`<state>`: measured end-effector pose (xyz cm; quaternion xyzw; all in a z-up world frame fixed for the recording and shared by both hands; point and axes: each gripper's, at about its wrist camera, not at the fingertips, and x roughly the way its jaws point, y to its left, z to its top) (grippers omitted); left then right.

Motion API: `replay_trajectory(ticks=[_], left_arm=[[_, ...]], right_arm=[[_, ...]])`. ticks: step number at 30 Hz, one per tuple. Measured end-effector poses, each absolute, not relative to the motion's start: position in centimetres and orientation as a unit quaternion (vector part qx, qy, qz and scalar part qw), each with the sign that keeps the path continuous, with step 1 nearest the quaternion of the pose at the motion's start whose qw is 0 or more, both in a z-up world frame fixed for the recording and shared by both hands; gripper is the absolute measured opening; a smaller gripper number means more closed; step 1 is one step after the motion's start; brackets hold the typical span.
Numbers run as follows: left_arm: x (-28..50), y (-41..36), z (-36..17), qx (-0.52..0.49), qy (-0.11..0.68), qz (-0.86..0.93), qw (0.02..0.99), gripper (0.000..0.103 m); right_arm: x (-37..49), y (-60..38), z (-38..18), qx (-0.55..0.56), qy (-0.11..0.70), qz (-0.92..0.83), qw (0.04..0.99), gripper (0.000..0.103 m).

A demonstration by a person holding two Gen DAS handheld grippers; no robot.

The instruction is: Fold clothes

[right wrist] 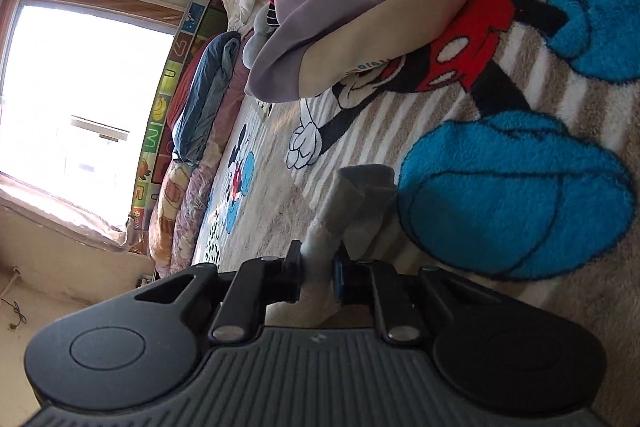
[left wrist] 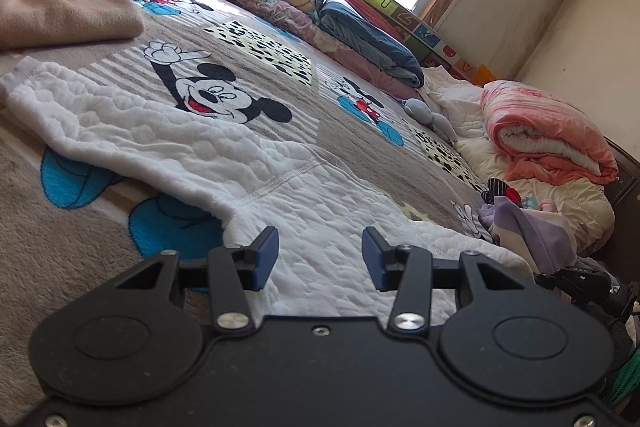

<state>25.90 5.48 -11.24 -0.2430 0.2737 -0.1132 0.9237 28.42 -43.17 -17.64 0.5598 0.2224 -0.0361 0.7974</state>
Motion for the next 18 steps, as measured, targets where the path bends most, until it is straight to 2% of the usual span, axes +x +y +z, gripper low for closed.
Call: replay_trajectory(ticks=[3,8,11,12,14,16,17,18], left_arm=[[26.1,5.5,-11.3,-0.249,0.279,-0.121,0.920,0.044],[26.4,5.6,-11.7,-0.252,0.290,-0.128,0.914,0.047],[26.7,5.6,-12.2,-0.253,0.300,-0.129,0.911,0.047],[26.8,5.5,-12.3,-0.253,0.303,-0.130,0.910,0.047],[26.8,5.4,-12.4,-0.251,0.307,-0.130,0.909,0.047],[26.9,5.3,-12.5,-0.247,0.310,-0.131,0.909,0.047],[26.9,5.2,-12.5,-0.245,0.311,-0.132,0.909,0.047],[26.8,5.2,-12.5,-0.244,0.311,-0.134,0.909,0.047]], right_arm=[[29.3,-43.1,-15.1,0.474,0.208,-0.016,0.856,0.015],[29.2,-43.2,-10.7,0.357,0.123,0.059,0.924,0.014],[30.1,-43.2,-9.8,0.292,0.130,0.073,0.945,0.014],[30.6,-43.2,-9.9,0.276,0.143,0.074,0.948,0.014],[32.7,-43.8,-12.3,0.281,0.233,0.049,0.930,0.014],[34.0,-44.5,-14.8,0.297,0.306,0.015,0.904,0.020],[34.2,-45.0,-16.0,0.314,0.327,0.002,0.891,0.021],[33.5,-45.8,-16.9,0.351,0.312,0.006,0.883,0.025]])
